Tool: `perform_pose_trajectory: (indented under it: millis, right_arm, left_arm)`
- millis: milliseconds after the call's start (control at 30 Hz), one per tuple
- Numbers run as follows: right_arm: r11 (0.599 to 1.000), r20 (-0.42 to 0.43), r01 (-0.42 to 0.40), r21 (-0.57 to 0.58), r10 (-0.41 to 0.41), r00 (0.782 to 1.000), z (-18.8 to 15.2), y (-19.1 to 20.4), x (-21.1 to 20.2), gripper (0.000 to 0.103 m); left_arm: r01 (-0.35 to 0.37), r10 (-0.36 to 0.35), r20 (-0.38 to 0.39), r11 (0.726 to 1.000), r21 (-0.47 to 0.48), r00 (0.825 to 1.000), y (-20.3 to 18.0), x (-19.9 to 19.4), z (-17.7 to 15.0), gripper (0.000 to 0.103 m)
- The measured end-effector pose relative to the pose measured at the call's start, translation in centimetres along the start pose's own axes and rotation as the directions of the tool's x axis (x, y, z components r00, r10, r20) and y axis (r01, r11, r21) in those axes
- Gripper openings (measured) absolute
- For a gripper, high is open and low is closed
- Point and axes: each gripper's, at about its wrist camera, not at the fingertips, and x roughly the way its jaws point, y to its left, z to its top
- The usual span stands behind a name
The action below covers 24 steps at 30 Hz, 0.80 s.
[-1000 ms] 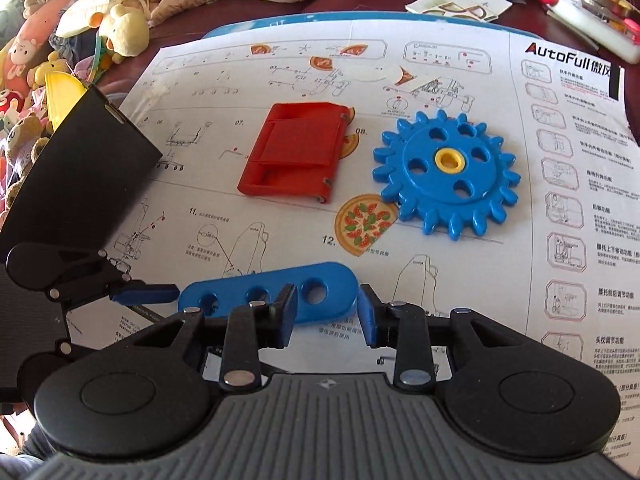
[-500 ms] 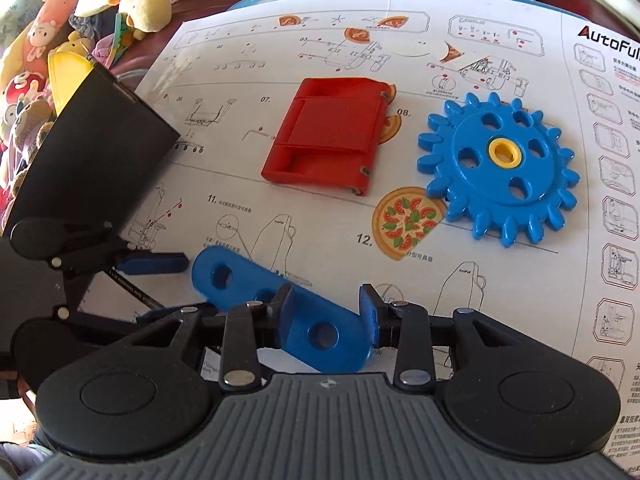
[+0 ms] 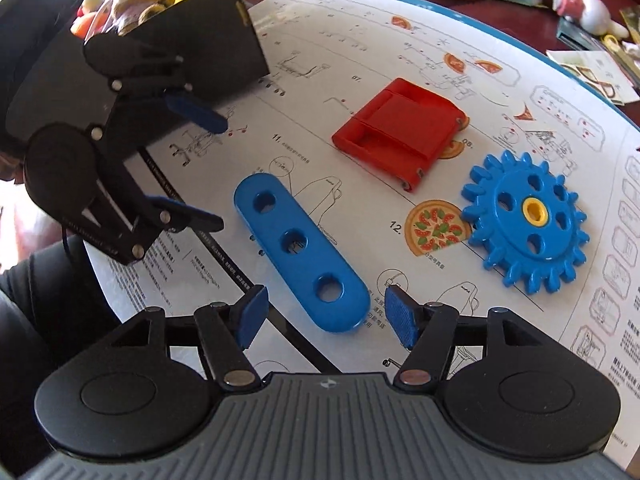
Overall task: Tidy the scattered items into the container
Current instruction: 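Close the left tool on the blue bar while the right tool grips its other end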
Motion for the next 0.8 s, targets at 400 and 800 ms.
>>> perform_pose_trajectory:
  millis: [400, 800]
  right_arm:
    - [0.973, -0.174, -0.038, -0.226, -0.002, 0.985, 1.6, 0.1, 3.3, 0.055]
    - [0.938, -0.206, -0.145, -0.314, 0.082, 0.975, 2.1, 0.2, 3.7, 0.046]
  left_arm:
    - [0.050, -0.046, -0.033, 0.990, 0.131, 0.998, 0.3, 0.7, 1.2, 0.089]
    - [0.172, -0.161, -0.060, 0.931, 0.322, 0.985, -0.3, 2.3, 3.6, 0.089]
